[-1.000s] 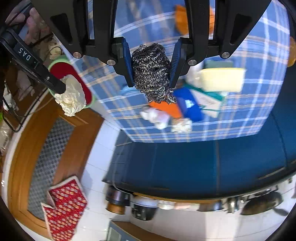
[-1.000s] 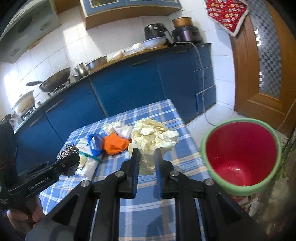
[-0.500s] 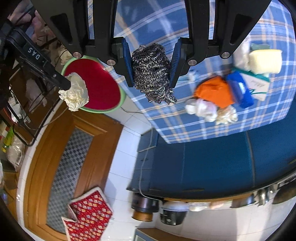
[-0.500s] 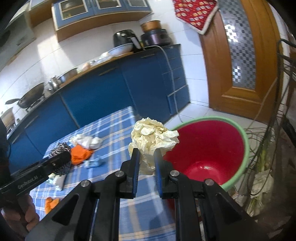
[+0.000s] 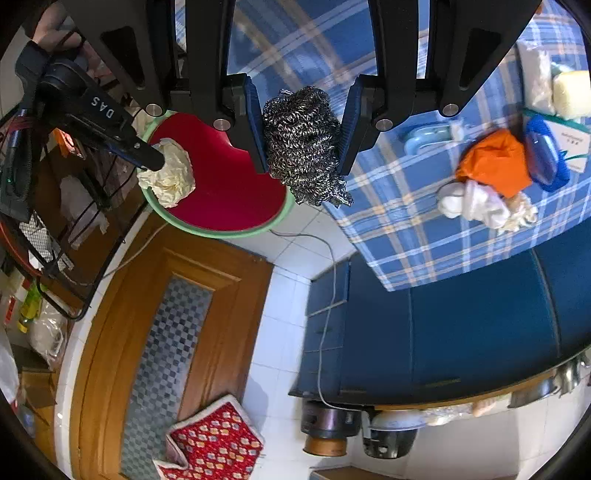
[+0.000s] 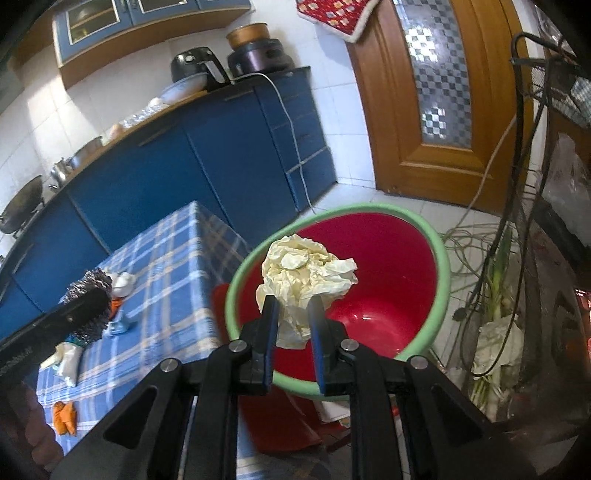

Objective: Collect trash
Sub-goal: 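Carry both items to the red bucket while the right tool opens, dropping the paper inside, then open the left tool over the bucket to drop the steel wool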

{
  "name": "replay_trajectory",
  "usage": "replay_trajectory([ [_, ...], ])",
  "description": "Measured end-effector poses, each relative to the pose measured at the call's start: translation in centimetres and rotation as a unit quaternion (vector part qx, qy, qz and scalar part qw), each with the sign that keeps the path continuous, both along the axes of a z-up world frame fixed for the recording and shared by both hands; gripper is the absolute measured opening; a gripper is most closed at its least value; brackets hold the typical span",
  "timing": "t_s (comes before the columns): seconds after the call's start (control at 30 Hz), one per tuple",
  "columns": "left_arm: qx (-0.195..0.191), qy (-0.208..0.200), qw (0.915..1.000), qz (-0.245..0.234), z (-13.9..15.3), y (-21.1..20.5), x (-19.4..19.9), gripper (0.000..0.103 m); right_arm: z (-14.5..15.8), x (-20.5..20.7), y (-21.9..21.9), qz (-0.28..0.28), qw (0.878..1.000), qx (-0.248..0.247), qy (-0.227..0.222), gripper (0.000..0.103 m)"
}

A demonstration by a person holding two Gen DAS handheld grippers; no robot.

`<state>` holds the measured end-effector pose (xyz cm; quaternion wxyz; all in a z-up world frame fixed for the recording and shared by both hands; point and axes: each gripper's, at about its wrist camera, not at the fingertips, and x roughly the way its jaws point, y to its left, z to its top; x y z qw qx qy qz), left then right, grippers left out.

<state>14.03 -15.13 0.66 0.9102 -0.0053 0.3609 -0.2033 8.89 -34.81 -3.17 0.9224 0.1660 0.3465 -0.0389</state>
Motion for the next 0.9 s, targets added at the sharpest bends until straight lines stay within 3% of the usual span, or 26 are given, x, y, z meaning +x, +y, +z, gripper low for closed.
replay_trajectory([
  [0.3, 0.008, 0.013, 0.9996, -0.023, -1.2, -2.6, 1.2, 0.038, -1.7, 0.8, -1.7, -0.017, 1.000, 0.007, 0.019, 0.023],
  [0.63, 0.020, 0.023, 0.9985, -0.046, -2.3, -5.1, 1.9, 0.038, -1.7, 0.5, -2.7, -0.027, 0.999, 0.012, 0.011, 0.032],
  [0.9, 0.032, 0.027, 0.9967, -0.070, -3.2, -7.3, 2.8, 0.038, -0.8, -0.4, -3.2, -0.035, 0.999, 0.007, -0.007, 0.032],
])
